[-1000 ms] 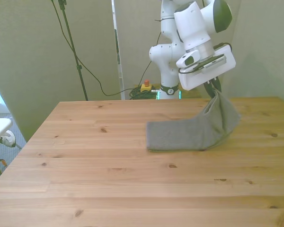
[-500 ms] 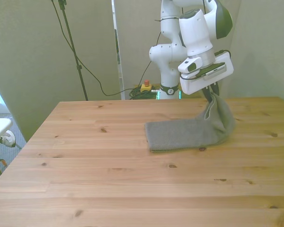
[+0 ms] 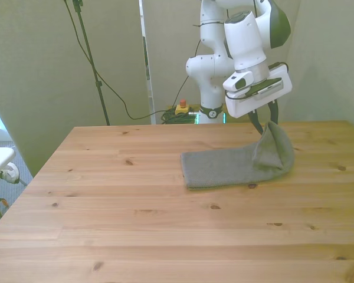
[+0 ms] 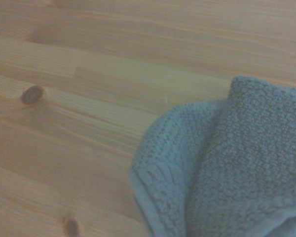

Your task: Unfold the towel

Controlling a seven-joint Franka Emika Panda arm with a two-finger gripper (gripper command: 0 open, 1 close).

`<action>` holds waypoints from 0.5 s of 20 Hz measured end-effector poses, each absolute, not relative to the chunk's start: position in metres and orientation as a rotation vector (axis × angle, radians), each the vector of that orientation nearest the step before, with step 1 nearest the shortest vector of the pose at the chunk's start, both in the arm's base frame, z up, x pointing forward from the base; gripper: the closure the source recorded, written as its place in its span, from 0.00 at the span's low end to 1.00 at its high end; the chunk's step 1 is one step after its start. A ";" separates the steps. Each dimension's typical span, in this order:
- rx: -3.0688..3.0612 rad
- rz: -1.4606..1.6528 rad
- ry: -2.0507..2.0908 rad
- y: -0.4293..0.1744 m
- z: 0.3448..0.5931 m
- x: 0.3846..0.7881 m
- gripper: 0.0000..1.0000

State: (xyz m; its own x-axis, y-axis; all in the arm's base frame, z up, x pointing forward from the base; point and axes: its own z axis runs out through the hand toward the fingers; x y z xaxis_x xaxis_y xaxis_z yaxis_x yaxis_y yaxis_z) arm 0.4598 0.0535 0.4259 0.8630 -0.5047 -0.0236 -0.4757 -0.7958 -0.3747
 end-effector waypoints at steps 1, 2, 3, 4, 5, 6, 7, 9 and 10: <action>-2.666 -0.108 0.727 0.054 0.426 0.460 0.00; -2.667 -0.107 0.724 0.055 0.426 0.459 0.00; -2.668 -0.106 0.721 0.056 0.425 0.459 0.00; -2.669 -0.105 0.718 0.057 0.425 0.459 0.00; -2.670 -0.102 0.715 0.059 0.424 0.459 0.00; -2.671 -0.100 0.712 0.060 0.424 0.459 0.00; -2.673 -0.097 0.710 0.061 0.423 0.459 0.00; -2.674 -0.093 0.710 0.061 0.421 0.459 0.00; -2.675 -0.090 0.710 0.061 0.421 0.459 0.00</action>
State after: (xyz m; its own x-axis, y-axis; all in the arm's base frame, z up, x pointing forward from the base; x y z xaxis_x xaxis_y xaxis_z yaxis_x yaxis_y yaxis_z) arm 0.4592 0.0615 0.4206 0.8711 -0.4901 -0.0326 -0.4663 -0.8043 -0.3682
